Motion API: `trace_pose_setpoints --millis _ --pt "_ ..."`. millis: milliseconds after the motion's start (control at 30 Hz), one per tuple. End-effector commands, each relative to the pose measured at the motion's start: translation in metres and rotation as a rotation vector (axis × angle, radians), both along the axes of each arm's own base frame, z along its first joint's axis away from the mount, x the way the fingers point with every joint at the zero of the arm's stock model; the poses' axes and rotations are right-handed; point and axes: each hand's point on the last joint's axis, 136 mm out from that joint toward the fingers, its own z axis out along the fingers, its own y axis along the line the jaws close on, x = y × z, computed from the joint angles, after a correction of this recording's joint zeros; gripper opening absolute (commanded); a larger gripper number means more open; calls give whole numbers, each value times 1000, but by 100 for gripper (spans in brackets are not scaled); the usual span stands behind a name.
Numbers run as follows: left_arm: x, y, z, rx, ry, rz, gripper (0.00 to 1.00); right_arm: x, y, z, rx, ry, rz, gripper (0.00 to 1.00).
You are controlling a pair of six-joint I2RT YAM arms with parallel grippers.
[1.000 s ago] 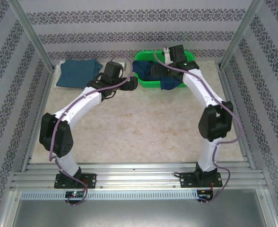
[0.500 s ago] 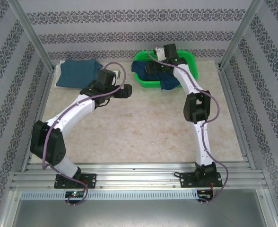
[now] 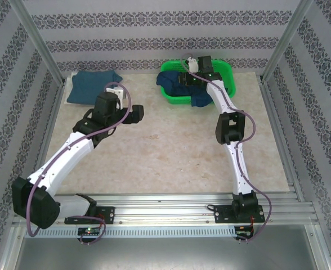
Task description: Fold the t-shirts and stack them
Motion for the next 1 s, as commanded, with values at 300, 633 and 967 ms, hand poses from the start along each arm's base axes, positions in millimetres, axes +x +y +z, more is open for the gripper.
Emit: trace_pose_setpoints --millis 300,633,967 --pt "4 -6 -18 -129 -10 26 100 -95 47 304 113 -501 9 0" --pt "6 -27 112 -391 -234 -50 100 -291 108 467 254 -663 242 0" --pt "-48 31 127 -452 -239 66 100 -319 172 429 200 -563 271 0"
